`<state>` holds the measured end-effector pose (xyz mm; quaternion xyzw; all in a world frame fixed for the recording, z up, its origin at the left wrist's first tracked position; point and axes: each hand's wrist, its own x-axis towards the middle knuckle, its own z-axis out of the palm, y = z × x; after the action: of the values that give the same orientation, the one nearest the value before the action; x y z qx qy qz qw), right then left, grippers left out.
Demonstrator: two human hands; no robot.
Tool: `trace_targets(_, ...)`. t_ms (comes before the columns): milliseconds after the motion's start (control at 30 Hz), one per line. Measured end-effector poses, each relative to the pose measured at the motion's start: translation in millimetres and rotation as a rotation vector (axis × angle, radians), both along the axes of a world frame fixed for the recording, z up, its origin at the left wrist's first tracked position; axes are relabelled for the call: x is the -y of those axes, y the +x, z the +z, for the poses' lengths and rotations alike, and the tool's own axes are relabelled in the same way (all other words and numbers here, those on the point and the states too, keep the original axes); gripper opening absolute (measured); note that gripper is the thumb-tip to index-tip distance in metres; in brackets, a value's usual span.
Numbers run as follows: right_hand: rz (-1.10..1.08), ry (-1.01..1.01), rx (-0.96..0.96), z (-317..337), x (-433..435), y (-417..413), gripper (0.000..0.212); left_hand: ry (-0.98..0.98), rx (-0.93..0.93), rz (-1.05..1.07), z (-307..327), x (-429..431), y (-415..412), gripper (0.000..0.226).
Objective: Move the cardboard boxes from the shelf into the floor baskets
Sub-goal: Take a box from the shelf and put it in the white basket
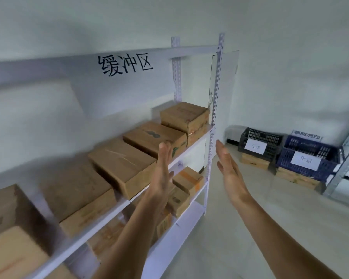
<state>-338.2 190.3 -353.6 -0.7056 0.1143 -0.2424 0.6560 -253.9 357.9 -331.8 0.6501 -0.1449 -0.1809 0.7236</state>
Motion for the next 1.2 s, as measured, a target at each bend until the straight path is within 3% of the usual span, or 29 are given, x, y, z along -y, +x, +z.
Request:
trace_targets(200, 0.081, -0.013, 0.003, 6.7, 106.7, 51.4, 0.087, -0.037, -0.029, 0.108, 14.0, 83.2, 42.2, 0.109)
trace_targets(400, 0.177, -0.057, 0.005, 12.7, 169.5, 117.6, 0.068, -0.038, -0.044, 0.169, 18.2, 131.6, 97.9, 0.113)
trace_targets(500, 0.217, -0.107, -0.012, 13.1, 196.8, 158.5, 0.076, -0.060, -0.073, 0.220, 13.4, 151.6, 136.0, 0.113)
trace_targets(600, 0.265, -0.128, -0.012, 12.0, 225.8, 205.0, 0.079, -0.081, -0.061, 0.279, 5.2, 170.7, 176.6, 0.103)
trace_targets(667, 0.268, -0.120, -0.028, 10.2, 245.4, 240.5, 0.078, -0.062, -0.067, 0.344, -0.7, 181.3, 204.1, 0.083)
trace_targets(733, 0.264, -0.125, -0.069, 11.3, 263.4, 277.7, 0.080, -0.040, -0.101, 0.366, -6.1, 191.9, 230.1, 0.053)
trace_targets(867, 0.288, -0.150, -0.136, 15.1, 290.7, 339.7, 0.081, -0.046, -0.189, 0.401, -12.9, 204.6, 264.9, 0.074)
trace_targets(967, 0.378, -0.180, -0.222, 21.1, 303.6, 382.6, 0.086, -0.004, -0.225, 0.435, -13.2, 212.1, 282.5, 0.072)
trace_targets(1100, 0.398, -0.142, -0.430, 28.8, 319.3, 449.7, 0.075, 0.019, -0.306, 0.465, -13.7, 221.2, 298.0, 0.077)
trace_targets(1200, 0.598, -0.059, -0.537, 30.1, 327.2, 469.4, 0.096, -0.002, -0.341, 0.515, -19.1, 226.9, 305.1, 0.068)
